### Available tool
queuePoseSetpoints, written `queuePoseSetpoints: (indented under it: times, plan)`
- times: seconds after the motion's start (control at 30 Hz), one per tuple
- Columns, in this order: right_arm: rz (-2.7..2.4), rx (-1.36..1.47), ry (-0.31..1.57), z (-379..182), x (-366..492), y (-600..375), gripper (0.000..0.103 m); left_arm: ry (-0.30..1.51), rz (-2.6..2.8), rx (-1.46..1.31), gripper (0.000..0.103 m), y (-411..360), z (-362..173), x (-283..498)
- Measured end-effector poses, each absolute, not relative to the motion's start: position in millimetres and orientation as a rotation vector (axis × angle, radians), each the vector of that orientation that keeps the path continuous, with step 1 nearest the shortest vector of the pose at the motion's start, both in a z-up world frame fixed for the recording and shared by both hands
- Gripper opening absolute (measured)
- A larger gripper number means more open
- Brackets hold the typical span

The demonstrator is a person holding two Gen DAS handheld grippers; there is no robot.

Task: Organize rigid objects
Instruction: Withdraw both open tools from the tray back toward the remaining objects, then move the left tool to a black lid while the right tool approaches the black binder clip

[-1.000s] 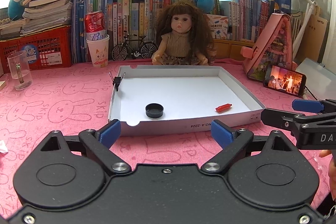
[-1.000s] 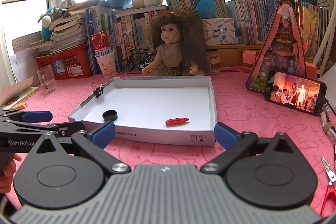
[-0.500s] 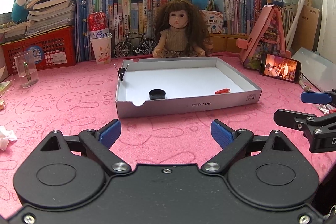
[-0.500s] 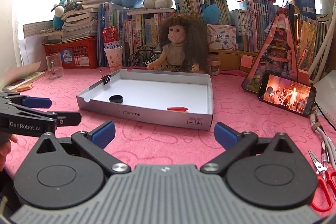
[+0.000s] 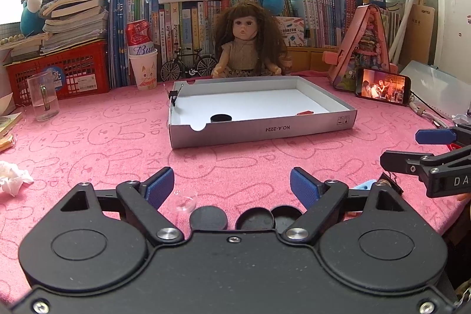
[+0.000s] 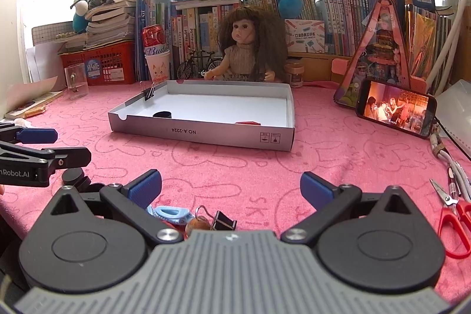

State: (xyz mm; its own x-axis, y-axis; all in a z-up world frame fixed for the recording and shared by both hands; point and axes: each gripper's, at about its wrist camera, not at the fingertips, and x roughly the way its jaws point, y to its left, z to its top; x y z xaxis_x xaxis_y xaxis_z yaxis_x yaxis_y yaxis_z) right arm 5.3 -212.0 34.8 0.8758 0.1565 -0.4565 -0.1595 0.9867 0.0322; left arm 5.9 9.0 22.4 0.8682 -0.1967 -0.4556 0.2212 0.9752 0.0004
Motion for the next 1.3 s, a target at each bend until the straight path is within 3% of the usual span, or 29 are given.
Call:
queuePoseSetpoints:
  times: [0.27, 0.47, 0.53, 0.7, 0.83, 1.3]
  plan:
    - [0.138, -0.028, 0.473, 34, -8, -216, 0.098, 0.490, -0.200, 0.019, 0.059, 22, 15, -4]
    - [0.122, -0.043, 0.500, 29, -14, -220, 0.079, 0.534, -0.189, 0.012, 0.033, 32, 11, -7]
    - [0.122, -0.051, 0.513, 27, -16, -220, 0.071, 0.550, -0.196, 0.007, 0.029, 34, 9, -8]
    - [0.132, -0.056, 0.535, 24, -19, -219, 0.058, 0.572, -0.202, 0.008, 0.025, 33, 5, -13]
    - [0.146, -0.056, 0.552, 20, -20, -215, 0.053, 0.582, -0.237, 0.014, 0.022, 29, 3, -16]
    - [0.125, -0.061, 0.583, 10, -11, -208, 0.051, 0.590, -0.264, 0.036, 0.023, 18, -2, -16]
